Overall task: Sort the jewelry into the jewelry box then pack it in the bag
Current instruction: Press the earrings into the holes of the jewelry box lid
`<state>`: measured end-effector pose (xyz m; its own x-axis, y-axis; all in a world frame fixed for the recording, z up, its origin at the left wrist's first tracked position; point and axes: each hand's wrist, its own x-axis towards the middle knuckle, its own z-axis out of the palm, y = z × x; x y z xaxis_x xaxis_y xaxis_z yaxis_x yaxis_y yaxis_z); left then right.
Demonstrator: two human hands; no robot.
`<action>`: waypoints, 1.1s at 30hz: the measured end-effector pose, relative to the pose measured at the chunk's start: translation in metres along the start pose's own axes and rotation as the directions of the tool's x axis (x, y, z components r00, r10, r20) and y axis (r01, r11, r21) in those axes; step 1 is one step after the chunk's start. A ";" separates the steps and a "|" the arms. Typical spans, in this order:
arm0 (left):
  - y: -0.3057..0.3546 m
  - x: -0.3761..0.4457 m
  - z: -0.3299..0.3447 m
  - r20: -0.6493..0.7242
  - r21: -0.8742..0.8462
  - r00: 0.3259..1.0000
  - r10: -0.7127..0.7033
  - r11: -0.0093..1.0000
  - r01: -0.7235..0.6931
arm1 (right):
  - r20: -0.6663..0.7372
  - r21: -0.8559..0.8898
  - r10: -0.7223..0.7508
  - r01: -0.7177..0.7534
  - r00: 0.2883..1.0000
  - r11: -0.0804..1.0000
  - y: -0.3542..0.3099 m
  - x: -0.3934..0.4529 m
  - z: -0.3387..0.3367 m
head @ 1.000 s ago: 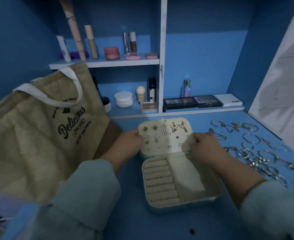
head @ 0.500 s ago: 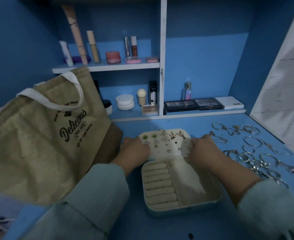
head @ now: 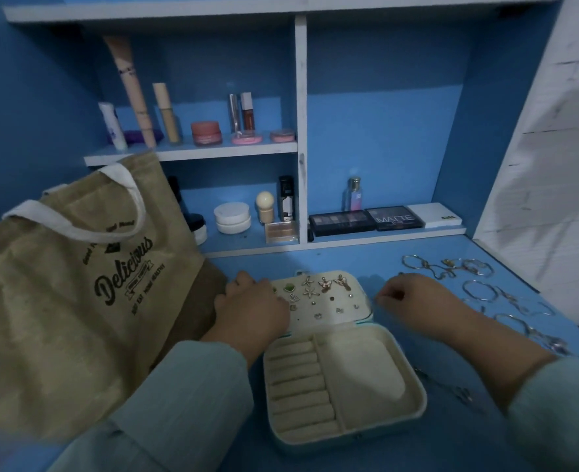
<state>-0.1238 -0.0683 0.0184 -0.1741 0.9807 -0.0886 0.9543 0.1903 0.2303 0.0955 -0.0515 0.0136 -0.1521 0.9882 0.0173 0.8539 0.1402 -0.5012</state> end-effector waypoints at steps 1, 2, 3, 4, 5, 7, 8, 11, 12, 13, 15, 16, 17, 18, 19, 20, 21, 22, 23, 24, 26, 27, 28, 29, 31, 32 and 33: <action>0.003 -0.001 0.000 -0.014 0.017 0.999 0.049 0.999 -0.049 | 0.010 -0.014 -0.003 0.004 1.000 1.000 0.006 -0.001 -0.006; 0.008 -0.001 0.000 -0.020 0.033 0.994 0.103 0.994 -0.103 | 0.027 -0.035 -0.003 0.004 1.000 0.999 0.011 -0.001 -0.013; 0.013 -0.001 0.001 -0.020 0.045 0.987 0.158 0.987 -0.157 | 0.045 -0.056 0.001 0.001 0.999 0.998 0.017 -0.003 -0.019; 0.020 -0.001 0.003 -0.022 0.051 0.977 0.211 0.977 -0.209 | 0.057 -0.084 0.006 -0.001 0.998 0.996 0.023 -0.005 -0.024; 0.028 0.000 0.005 -0.021 0.048 0.966 0.258 0.965 -0.257 | 0.061 -0.111 0.012 -0.006 0.998 0.994 0.030 -0.006 -0.029; 0.044 0.002 0.009 0.002 0.019 0.940 0.343 0.939 -0.342 | 0.056 -0.152 0.022 -0.013 0.998 0.988 0.043 -0.011 -0.037; 0.053 0.003 0.012 0.017 0.001 0.923 0.385 0.923 -0.385 | 0.048 -0.161 0.028 -0.020 0.998 0.987 0.050 -0.013 -0.041; 0.077 0.007 0.018 0.040 -0.005 0.870 0.491 0.871 -0.491 | 0.017 -0.209 0.039 -0.034 0.999 0.977 0.070 -0.018 -0.050; 0.084 0.009 0.019 0.050 0.012 0.854 0.518 0.855 -0.519 | 0.009 -0.231 0.028 -0.026 1.000 0.973 0.077 -0.019 -0.052; 0.092 0.011 0.021 0.064 0.032 0.838 0.542 0.838 -0.544 | 0.004 -0.245 0.020 -0.019 1.000 0.969 0.084 -0.019 -0.054; 0.105 0.018 0.022 0.105 0.054 0.806 0.582 0.806 -0.589 | 0.007 -0.248 0.020 -0.017 1.000 0.969 0.095 -0.021 -0.056; 0.112 0.020 0.023 0.129 0.056 0.790 0.599 0.792 -0.609 | 0.017 -0.244 0.015 -0.011 1.000 0.970 0.099 -0.022 -0.057; 0.118 0.023 0.024 0.153 0.055 0.772 0.616 0.775 -0.629 | 0.031 -0.240 0.005 0.003 1.000 0.971 0.103 -0.021 -0.058; 0.123 0.025 0.025 0.171 0.054 0.751 0.637 0.755 -0.653 | 0.047 -0.233 -0.011 0.022 0.999 0.972 0.106 -0.020 -0.058; 0.127 0.026 0.028 0.186 0.054 0.729 0.659 0.734 -0.677 | 0.062 -0.219 -0.031 0.043 0.998 0.975 0.108 -0.019 -0.057; 0.131 0.027 0.030 0.197 0.051 0.706 0.680 0.712 -0.700 | 0.076 -0.201 -0.048 0.063 0.996 0.977 0.109 -0.018 -0.057; 0.134 0.028 0.032 0.205 0.049 0.684 0.700 0.690 -0.722 | 0.087 -0.184 -0.059 0.075 0.994 0.980 0.109 -0.017 -0.056; 0.137 0.029 0.034 0.213 0.053 0.661 0.719 0.667 -0.743 | 0.095 -0.166 -0.066 0.081 0.993 0.983 0.110 -0.017 -0.055; 0.138 0.031 0.036 0.217 0.062 0.641 0.736 0.645 -0.761 | 0.099 -0.147 -0.075 0.089 0.992 0.985 0.110 -0.016 -0.054; 0.140 0.032 0.037 0.221 0.072 0.625 0.748 0.627 -0.776 | 0.099 -0.126 -0.086 0.098 0.991 0.987 0.111 -0.015 -0.053; 0.142 0.034 0.041 0.219 0.080 0.611 0.760 0.611 -0.788 | 0.093 -0.089 -0.104 0.112 0.990 0.990 0.113 -0.014 -0.052; 0.142 0.035 0.043 0.211 0.080 0.611 0.763 0.610 -0.789 | 0.082 -0.075 -0.113 0.119 0.990 0.990 0.113 -0.014 -0.050; 0.142 0.035 0.044 0.199 0.079 0.613 0.765 0.611 -0.788 | 0.065 -0.061 -0.124 0.128 0.990 0.990 0.114 -0.014 -0.049; 0.143 0.036 0.046 0.187 0.078 0.615 0.766 0.613 -0.786 | 0.047 -0.048 -0.137 0.139 0.989 0.989 0.114 -0.013 -0.047; 0.143 0.035 0.048 0.180 0.075 0.621 0.763 0.619 -0.782 | 0.028 -0.031 -0.156 0.157 0.987 0.987 0.115 -0.013 -0.043; 0.144 0.035 0.048 0.182 0.075 0.623 0.760 0.621 -0.780 | 0.025 -0.024 -0.165 0.165 0.986 0.986 0.115 -0.013 -0.041; 0.144 0.035 0.048 0.177 0.080 0.623 0.762 0.619 -0.781 | 0.023 -0.017 -0.172 0.173 0.985 0.985 0.115 -0.013 -0.039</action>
<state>0.0192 -0.0093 0.0017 0.6620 0.7477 -0.0513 0.7465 -0.6517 0.1346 0.2152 -0.0459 -0.0110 -0.3084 0.9476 0.0833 0.8230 0.3097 -0.4762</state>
